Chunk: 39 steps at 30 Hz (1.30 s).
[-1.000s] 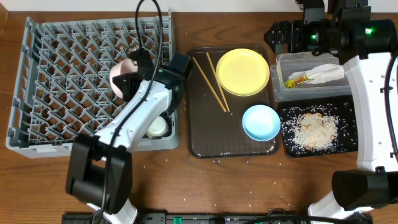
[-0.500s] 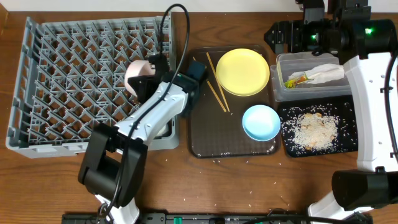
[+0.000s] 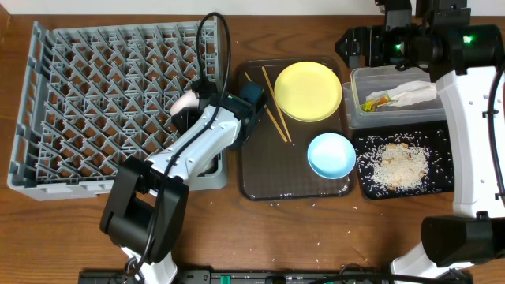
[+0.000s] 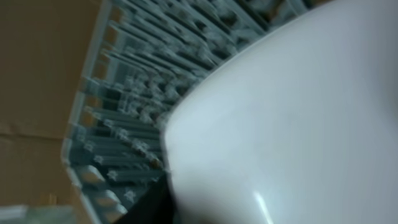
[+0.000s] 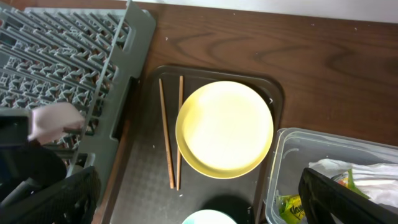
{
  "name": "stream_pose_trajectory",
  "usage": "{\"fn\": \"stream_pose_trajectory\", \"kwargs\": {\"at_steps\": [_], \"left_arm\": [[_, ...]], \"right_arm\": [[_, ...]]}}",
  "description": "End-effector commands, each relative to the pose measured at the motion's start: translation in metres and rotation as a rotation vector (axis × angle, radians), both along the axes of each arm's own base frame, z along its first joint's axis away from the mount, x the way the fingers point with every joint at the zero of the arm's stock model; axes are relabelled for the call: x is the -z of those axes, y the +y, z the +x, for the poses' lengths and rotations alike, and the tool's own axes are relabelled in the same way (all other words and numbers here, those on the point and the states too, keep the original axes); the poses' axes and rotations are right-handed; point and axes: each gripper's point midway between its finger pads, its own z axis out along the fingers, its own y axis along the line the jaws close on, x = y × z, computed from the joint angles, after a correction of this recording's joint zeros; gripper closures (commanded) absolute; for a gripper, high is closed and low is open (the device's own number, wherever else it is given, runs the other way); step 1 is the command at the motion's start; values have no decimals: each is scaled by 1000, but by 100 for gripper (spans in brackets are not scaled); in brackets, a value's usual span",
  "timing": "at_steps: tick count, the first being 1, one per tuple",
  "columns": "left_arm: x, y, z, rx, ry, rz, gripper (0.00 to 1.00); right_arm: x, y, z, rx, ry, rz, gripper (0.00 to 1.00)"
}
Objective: Sort waste into correct bins and load items into the dishwasher
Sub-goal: 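Place the pink bowl in the rack and move the left gripper back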
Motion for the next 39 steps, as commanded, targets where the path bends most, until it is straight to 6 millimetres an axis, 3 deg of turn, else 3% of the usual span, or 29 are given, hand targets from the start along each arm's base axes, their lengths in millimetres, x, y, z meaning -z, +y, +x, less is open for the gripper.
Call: {"fn": "stream_pose_trajectory", "kwargs": {"at_steps": [1,8,15,19,22,25,30,34,39], "left_arm": [[11,-19,-9,1,61,-171,62],[-7,-38,-12,17,32,-346,44],[-60,-48,-6,59,-136,-485,24],[-82,-75,3,118,-223,-671,23],[-87,-102,15,158,-258,-817,23],[-81,-122,26,152,-270,-922,24],[-48,-152,35,132,-191,-1035,27],[-15,-196,19,174,2,-1178,30],[17,-236,-7,213,174,-1227,29]], "right_arm": [[-4,0,0,3,-10,1,1],[-4,0,0,3,-10,1,1],[-4,0,0,3,-10,0,1],[-4,0,0,3,-10,1,1],[-4,0,0,3,-10,1,1],[-4,0,0,3,-10,1,1],[-4,0,0,3,-9,1,1],[-4,0,0,3,-10,1,1],[-4,0,0,3,-10,1,1]]}}
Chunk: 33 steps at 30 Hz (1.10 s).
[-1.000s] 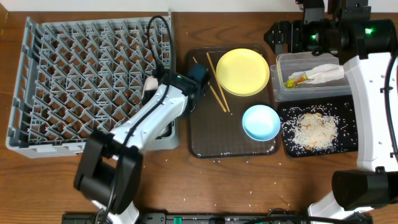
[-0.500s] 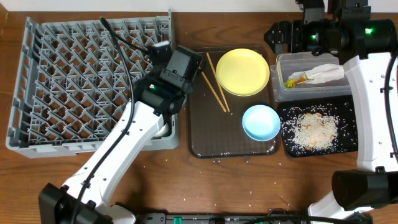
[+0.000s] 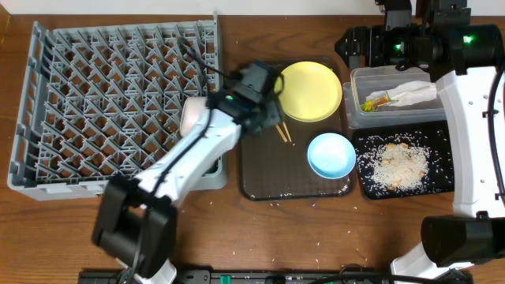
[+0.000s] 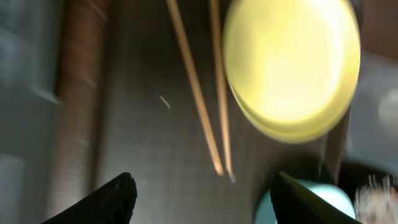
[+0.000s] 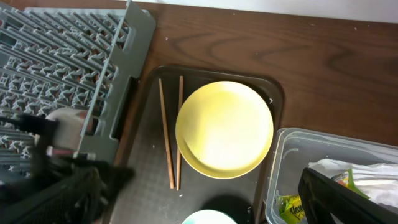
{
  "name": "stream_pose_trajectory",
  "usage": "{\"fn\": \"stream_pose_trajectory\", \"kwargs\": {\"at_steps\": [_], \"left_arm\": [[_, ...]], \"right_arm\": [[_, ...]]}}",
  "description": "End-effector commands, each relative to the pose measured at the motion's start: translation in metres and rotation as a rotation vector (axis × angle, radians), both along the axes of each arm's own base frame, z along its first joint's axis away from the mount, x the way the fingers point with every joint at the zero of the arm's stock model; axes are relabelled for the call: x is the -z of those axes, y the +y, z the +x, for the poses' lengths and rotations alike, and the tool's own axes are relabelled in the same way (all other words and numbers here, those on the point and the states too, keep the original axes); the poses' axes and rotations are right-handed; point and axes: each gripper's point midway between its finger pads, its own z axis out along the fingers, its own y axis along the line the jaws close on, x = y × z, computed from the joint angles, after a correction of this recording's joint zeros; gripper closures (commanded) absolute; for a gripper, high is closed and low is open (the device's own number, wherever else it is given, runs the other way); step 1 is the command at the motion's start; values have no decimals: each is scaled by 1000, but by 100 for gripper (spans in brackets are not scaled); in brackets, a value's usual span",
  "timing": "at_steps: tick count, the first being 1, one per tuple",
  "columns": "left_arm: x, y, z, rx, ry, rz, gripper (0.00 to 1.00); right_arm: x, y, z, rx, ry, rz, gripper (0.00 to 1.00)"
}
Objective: Sort waste into correct bins and load items into the dishwasher
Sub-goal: 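Place the pink bowl in the rack and move the left gripper back, then grasp the light-blue bowl rim on the brown tray with the left gripper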
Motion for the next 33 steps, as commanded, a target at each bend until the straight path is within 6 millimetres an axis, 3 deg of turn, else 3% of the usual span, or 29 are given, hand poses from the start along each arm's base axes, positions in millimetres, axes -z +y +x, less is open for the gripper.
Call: {"fn": "stream_pose_trajectory", "kwargs": {"at_steps": [1,6,16,24,26,29,33], "left_arm": [[15,-48,-29,132,123,-124,30],[36,-84,-52,236,238,-230,30],[61,-110,-57,291,227,-227,29],[89,-112,-60,289,279,-217,31],[93,-117,-61,304,294,-245,35],[95,-118,-60,304,293,-248,60],[95,-118,-60,304,291,-248,66]], "right_arm": [[-4,0,0,3,-10,1,1],[-4,0,0,3,-10,1,1],[-4,0,0,3,-10,1,1],[-4,0,0,3,-10,1,1],[-4,0,0,3,-10,1,1],[-4,0,0,3,-10,1,1],[-4,0,0,3,-10,1,1]]}}
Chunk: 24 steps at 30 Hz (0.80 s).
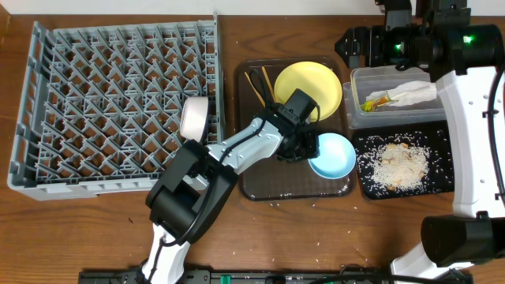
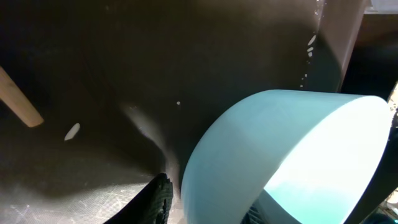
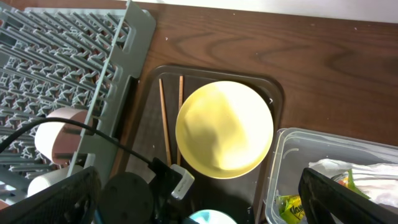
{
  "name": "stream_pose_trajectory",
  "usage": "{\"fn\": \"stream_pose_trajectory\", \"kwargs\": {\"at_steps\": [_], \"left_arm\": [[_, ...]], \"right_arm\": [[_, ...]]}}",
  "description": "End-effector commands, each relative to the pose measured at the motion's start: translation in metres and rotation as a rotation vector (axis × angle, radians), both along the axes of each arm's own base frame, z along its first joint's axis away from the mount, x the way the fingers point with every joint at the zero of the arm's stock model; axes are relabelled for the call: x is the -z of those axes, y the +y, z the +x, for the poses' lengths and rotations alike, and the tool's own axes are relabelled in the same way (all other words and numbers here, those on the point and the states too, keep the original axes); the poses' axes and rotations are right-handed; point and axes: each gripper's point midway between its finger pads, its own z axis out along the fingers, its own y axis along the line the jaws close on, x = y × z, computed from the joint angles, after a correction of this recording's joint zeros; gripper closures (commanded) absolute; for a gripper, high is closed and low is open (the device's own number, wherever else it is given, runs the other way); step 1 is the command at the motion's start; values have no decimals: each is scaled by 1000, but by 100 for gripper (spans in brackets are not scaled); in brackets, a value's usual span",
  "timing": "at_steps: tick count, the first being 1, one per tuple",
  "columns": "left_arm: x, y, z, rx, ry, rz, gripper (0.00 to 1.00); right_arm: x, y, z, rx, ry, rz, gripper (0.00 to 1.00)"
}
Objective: Sort waste into correct bins and load items into the dishwasher
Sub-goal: 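Grasp the light-blue bowl rim on the brown tray with the left gripper, then carry the light-blue bowl left and lower it into the dish rack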
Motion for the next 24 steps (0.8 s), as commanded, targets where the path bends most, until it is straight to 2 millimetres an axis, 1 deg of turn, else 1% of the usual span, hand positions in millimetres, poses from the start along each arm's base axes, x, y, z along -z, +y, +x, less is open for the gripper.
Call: {"fn": "stream_pose_trajectory", "kwargs": {"at_steps": [1,3,4,5,9,13,16,18,21,24], "left_arm": [[1,-2,2,-2,8,-9,68],[1,-1,2,-3,9,-8,80],[1,-1,3,-4,9,-8,88],[1,1,4,-7,10,-8,92],[0,6,6,-18,20,-4,93],[-8,12,10,-34,17,-7,93],[-23,17,16,-50,-2,-22,93],[-36,21,20,-53,-28,-37,93],[-60,27,29,-59,-80,-65,93],[-87,42,43,-87,-144,-90,93]], "right_arm": [[-4,0,0,3,-10,1,1],[-4,0,0,3,-10,1,1],[-4,0,0,3,-10,1,1],[-4,0,0,3,-10,1,1],[-4,0,0,3,-10,1,1],[-4,0,0,3,-10,1,1],[-4,0,0,3,-10,1,1],[-4,0,0,3,-10,1,1],[-4,0,0,3,-10,1,1],[-4,3,-1,-4,-10,1,1]]}}
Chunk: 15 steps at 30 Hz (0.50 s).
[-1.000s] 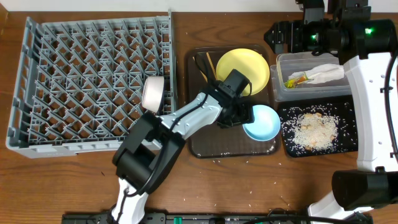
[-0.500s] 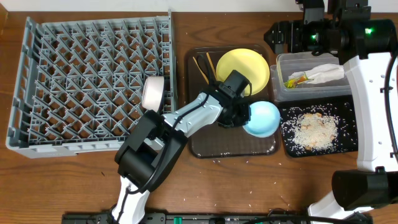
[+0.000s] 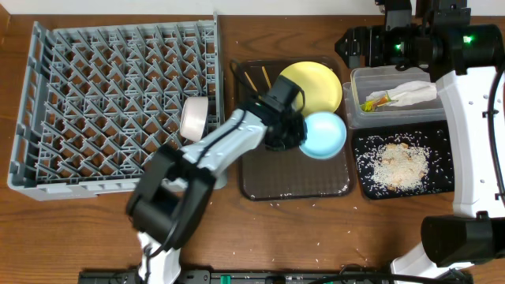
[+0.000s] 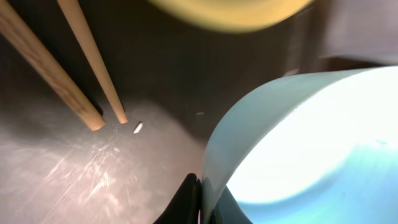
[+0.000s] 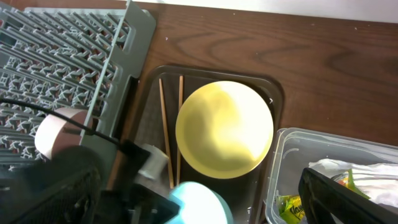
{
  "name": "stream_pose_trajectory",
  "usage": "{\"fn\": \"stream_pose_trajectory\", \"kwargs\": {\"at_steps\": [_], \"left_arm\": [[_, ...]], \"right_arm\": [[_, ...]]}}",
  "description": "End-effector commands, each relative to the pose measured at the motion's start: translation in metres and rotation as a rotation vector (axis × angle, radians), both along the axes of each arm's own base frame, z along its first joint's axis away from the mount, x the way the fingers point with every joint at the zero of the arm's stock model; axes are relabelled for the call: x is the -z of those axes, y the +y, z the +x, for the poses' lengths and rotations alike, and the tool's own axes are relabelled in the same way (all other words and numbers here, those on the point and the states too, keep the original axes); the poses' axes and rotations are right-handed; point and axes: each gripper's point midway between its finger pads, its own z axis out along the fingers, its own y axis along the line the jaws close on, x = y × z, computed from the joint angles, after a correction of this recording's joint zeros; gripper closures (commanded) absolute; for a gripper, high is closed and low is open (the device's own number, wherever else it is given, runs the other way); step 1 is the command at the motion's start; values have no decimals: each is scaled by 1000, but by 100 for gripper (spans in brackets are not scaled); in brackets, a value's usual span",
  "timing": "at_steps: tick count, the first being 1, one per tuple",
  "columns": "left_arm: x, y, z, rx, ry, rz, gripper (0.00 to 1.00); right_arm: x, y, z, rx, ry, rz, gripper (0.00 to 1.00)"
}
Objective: Sort waste into correct bins and load items into the dishwasher
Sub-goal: 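Carry the light-blue bowl left and lower it into the dish rack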
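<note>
A light blue bowl (image 3: 323,134) hangs tilted above the brown tray (image 3: 268,177), with my left gripper (image 3: 286,128) shut on its rim. In the left wrist view the fingers (image 4: 186,202) pinch the bowl's edge (image 4: 214,168). On the tray lie a yellow plate (image 3: 314,85) and two wooden chopsticks (image 3: 256,80). A pink cup (image 3: 193,118) lies on its side in the grey dishwasher rack (image 3: 95,95). My right gripper (image 5: 199,186) stands open high over the table's far right, with nothing in it.
A clear bin (image 3: 371,114) holding a wrapper and tissue stands right of the tray. Below it, a black tray (image 3: 442,181) carries spilled rice. Loose rice grains dot the table's front edge (image 3: 316,209).
My left gripper was open around the blue bowl's rim on the tray. Now it is shut on the rim, and the bowl is off the tray, nearer the yellow plate.
At first my left gripper was at the rack's right edge with the pink cup. Then the cup lay in the rack and the gripper was open over the chopsticks. Then it was at the blue bowl, which it now holds. The right arm stayed still.
</note>
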Motion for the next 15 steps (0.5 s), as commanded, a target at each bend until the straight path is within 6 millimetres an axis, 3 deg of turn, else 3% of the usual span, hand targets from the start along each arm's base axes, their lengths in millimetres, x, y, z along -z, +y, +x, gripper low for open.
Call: {"fn": "stream_pose_trajectory", "kwargs": {"at_steps": [1,3,6,7,15], "left_arm": [[-51,17,22,-22,-122,-53,93],[-60,34,31,-64,-143,-38,93],[-68,74,50,-144,-188,26,93],[-71,96,62,-177,-217,56,93],[-103,193,113,-332,-371,85,93]], "right_arm": [[-4,4,-1,-6,-10,1,1],[-4,5,-1,-8,-10,1,1],[-4,3,-1,-5,-10,1,1],[-4,3,-1,-5,-10,0,1],[-4,4,-1,-6,-10,1,1]]}}
